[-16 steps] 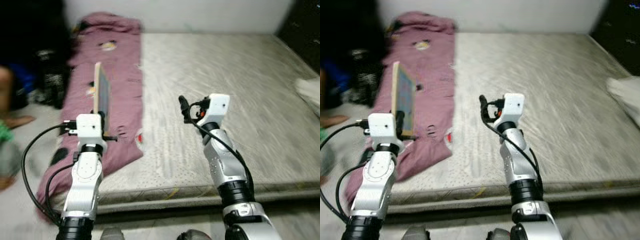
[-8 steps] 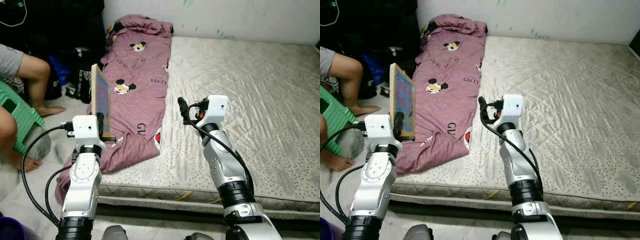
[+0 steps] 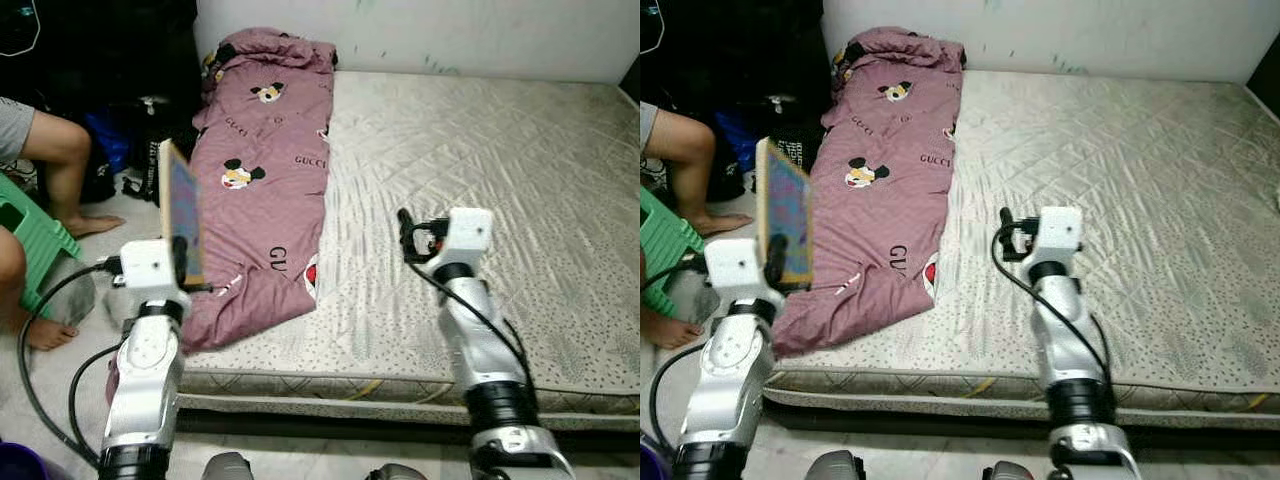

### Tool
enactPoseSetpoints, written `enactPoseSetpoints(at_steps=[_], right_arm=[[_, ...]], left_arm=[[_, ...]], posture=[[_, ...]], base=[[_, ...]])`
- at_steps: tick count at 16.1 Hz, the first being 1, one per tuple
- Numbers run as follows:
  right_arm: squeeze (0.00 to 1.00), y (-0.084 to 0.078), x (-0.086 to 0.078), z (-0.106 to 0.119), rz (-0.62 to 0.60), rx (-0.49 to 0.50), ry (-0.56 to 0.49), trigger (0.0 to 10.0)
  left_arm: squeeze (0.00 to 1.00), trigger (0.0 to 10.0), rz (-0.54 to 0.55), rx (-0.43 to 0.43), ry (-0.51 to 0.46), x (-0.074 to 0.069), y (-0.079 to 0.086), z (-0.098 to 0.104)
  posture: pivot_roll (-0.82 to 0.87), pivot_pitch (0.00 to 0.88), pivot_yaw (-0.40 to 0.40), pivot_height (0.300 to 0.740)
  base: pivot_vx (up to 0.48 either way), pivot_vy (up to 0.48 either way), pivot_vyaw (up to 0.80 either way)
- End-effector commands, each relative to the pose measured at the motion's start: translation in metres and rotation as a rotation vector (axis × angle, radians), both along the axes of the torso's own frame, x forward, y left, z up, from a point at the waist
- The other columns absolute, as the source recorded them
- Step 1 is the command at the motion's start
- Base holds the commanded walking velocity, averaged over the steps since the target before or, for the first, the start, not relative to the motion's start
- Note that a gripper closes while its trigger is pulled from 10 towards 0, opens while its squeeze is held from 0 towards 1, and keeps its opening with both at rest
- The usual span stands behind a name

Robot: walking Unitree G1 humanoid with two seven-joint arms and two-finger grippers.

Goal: Clean up the room

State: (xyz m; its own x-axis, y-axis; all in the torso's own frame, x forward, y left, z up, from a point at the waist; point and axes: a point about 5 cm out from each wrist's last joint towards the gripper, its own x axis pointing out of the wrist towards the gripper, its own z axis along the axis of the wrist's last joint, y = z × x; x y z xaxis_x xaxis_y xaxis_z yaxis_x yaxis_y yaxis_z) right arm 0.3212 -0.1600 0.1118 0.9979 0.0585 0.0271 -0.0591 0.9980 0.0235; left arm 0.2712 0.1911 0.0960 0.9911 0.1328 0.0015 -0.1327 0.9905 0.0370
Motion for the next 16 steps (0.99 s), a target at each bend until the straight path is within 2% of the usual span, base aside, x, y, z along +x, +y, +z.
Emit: enactPoseSetpoints(at_steps=[1, 4, 10, 16], right_arm=[[0.00, 0.002, -0.004, 0.006, 0.046, -0.015, -0.022, 10.0], [0.00, -0.010, -0.021, -0.006, 0.035, -0.025, 0.018, 10.0], [0.00, -0.007, -0.023, -0.011, 0.062, 0.030, 0.050, 10.0], [0.00, -0.003, -0.021, -0.012, 0.093, 0.008, 0.063, 10.0]], left_arm=[[0.00, 10.0, -0.014, 0.011, -0.063, 0.001, -0.001, 0.012], [0.00, 10.0, -0.024, 0.010, -0.072, 0.001, -0.003, 0.013], [0.00, 10.0, -0.060, 0.003, -0.064, 0.003, -0.010, 0.011], [0.00, 10.0, -0.073, -0.002, -0.063, 0.004, -0.013, 0.011]], posture=[[-0.03, 0.000, -0.034, 0.740], [-0.04, 0.000, -0.037, 0.740], [-0.04, 0.000, -0.028, 0.740], [-0.04, 0.000, -0.032, 0.740]], base=[[0.000, 0.000, 0.00], [0.000, 0.000, 0.00], [0.000, 0.000, 0.00], [0.000, 0.000, 0.00]])
